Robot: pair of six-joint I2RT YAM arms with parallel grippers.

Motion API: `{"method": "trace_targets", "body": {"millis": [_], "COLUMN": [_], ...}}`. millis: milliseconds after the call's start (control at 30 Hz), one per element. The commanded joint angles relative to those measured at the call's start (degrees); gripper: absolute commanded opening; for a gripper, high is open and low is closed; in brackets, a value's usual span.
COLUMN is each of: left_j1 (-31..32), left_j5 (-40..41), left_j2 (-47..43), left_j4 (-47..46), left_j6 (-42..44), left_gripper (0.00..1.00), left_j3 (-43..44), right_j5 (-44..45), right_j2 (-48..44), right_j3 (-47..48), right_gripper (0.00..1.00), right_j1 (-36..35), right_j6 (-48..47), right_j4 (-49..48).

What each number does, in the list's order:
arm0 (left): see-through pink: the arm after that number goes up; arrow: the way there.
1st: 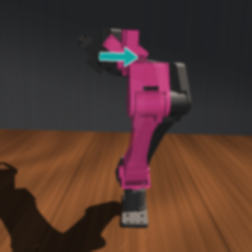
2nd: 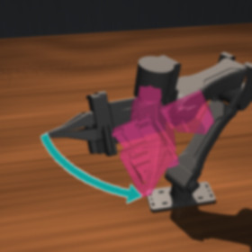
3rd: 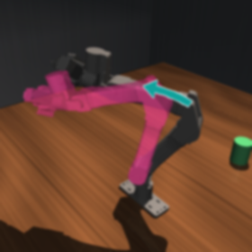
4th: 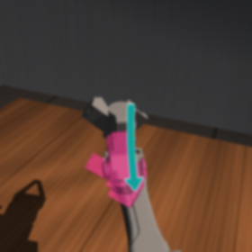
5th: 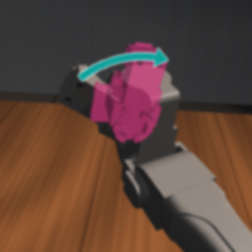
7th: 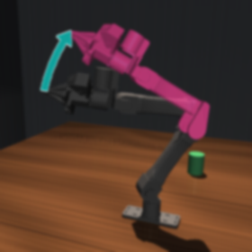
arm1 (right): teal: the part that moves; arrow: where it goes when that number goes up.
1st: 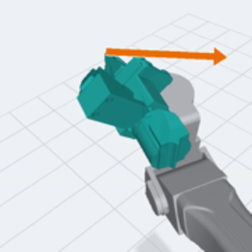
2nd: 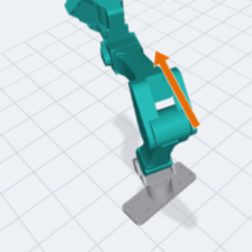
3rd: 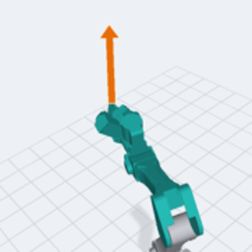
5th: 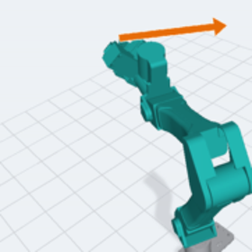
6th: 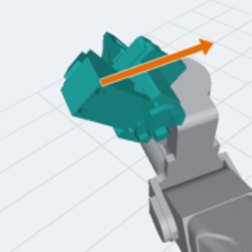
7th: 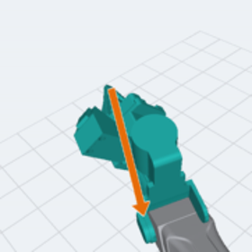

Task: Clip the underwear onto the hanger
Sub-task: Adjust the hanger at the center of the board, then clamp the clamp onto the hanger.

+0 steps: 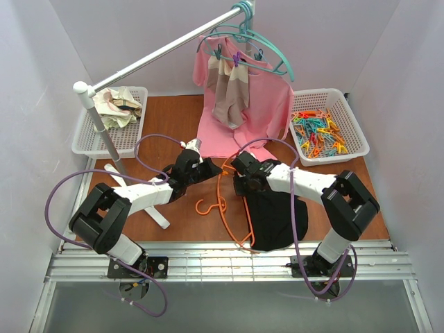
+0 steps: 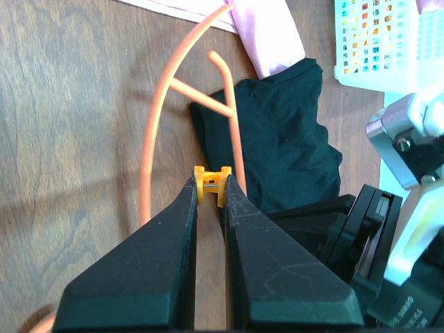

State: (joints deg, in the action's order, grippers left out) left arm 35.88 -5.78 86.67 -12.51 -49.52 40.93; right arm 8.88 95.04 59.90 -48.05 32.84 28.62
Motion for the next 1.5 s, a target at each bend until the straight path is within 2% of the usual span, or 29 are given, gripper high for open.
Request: {"method": "trace_targets", "body": {"millis": [0, 267, 300, 400, 500, 733, 867, 900, 1067, 1167, 1233, 1467], "left_j1": [0.42, 0.51, 0.60, 1.03, 1.39, 2.18, 3.49, 3.76, 4.81, 4.90, 4.99, 6.13], "left_j5": [0.59, 0.42, 0.42, 0.51, 0.24, -0.28, -0.81, -0.90, 0.50, 2.17, 2.96, 8.06], "left_j2": [-2.21, -1.51, -1.42, -0.72, 0.34, 3.15, 6.04, 7.27, 9.39, 9.13, 9.39, 9.92], "left_j4": [-0.76, -0.93, -1.11, -1.02, -1.11, -1.11, -0.41, -0.23, 1.00, 0.91, 0.82, 0.65], "left_j6": [-0.05, -0.05, -0.05, -0.05, -0.32, -0.32, -0.40, -0.32, -1.46, -2.78, -2.95, -4.27], "left_gripper": [0.00, 0.00, 0.00, 0.00, 0.00, 0.00, 0.00, 0.00, 0.00, 0.00, 0.00, 0.00], "left_j3": [-0.32, 0.29, 0.55, 1.17, 1.96, 4.68, 7.41, 8.54, 9.61, 8.38, 8.29, 7.42], "right_j5": [1.49, 0.61, 0.61, 0.87, 1.66, 4.81, 5.36, 4.83, -0.09, -1.59, -2.38, -5.72], "right_j2": [-2.06, -0.39, -0.30, -1.35, -2.93, -13.56, -16.47, -16.04, -12.61, -9.97, -7.86, -2.59], "right_j3": [-0.84, -0.57, -0.49, -0.31, -1.01, -4.61, -6.11, -6.46, -7.25, -6.73, -6.11, -3.21], "right_gripper": [0.01, 0.03, 0.13, 0.33, 0.43, 0.47, 0.39, 0.33, 0.24, 0.08, 0.02, 0.01], "right_j1": [0.94, 1.38, 1.38, 1.38, 1.47, 1.82, 4.80, 6.64, 10.52, 12.01, 12.54, 13.42], "right_j6": [0.38, -1.90, -2.08, -3.30, -4.71, -7.26, -8.75, -9.11, -11.30, -12.53, -13.06, -15.09], "right_j4": [0.12, -0.15, -0.15, -0.23, -0.23, -0.41, -1.37, -2.16, -5.23, -7.17, -7.96, -9.90]}}
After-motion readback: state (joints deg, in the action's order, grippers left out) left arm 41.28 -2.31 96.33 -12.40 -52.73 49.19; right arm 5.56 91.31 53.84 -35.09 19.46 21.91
